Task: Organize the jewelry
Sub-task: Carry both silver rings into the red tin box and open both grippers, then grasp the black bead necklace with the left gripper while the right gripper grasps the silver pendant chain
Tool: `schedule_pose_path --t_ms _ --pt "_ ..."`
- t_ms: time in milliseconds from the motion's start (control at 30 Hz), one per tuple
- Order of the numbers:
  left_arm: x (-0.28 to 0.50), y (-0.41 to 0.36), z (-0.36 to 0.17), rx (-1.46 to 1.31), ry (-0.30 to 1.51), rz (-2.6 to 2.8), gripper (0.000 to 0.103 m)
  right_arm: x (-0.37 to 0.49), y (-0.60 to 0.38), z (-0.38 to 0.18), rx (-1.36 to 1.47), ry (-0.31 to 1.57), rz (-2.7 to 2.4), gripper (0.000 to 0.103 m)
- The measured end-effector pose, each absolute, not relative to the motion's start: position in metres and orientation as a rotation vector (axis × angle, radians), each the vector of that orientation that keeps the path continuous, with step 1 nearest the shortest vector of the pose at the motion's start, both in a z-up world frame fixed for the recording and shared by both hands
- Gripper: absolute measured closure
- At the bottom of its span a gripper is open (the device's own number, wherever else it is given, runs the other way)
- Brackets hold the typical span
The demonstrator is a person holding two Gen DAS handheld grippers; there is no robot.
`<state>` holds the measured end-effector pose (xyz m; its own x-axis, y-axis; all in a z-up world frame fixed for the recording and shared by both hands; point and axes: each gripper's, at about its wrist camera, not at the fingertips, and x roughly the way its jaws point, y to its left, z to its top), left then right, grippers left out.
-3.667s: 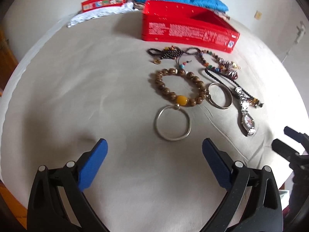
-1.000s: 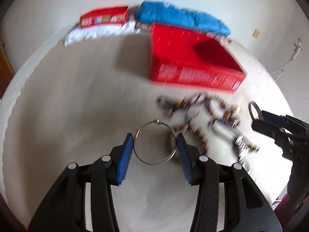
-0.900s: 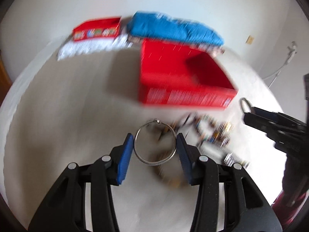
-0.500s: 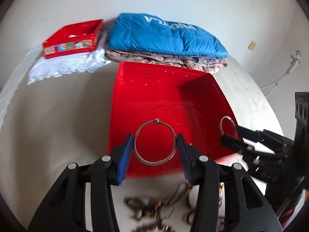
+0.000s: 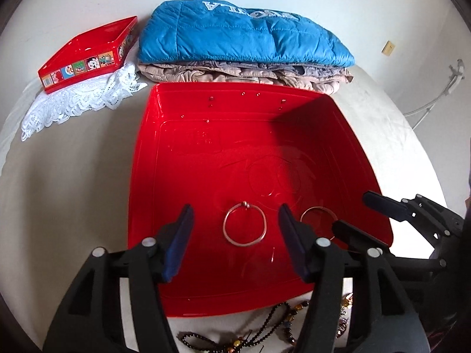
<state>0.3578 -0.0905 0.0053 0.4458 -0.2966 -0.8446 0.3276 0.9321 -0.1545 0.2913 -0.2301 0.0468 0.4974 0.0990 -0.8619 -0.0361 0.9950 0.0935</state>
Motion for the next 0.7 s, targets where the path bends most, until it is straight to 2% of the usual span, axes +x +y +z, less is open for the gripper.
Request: schedule_pose_path --t_ms 333,567,700 --pt "0.296 -0.048 0.030 0.019 0.994 -0.344 0.043 0.256 -0.235 0.074 0.128 1.001 0.115 0.048" --pt "0.244 -0.028 0.016 0.049 1.045 -0.330 0.043 0.211 -0.235 0.074 0.202 1.025 0.138 0.048" --pt "0.229 -0.034 -0.007 0.047 1.099 -0.339 0.035 0.198 -0.235 0.055 0.246 1.085 0.146 0.048"
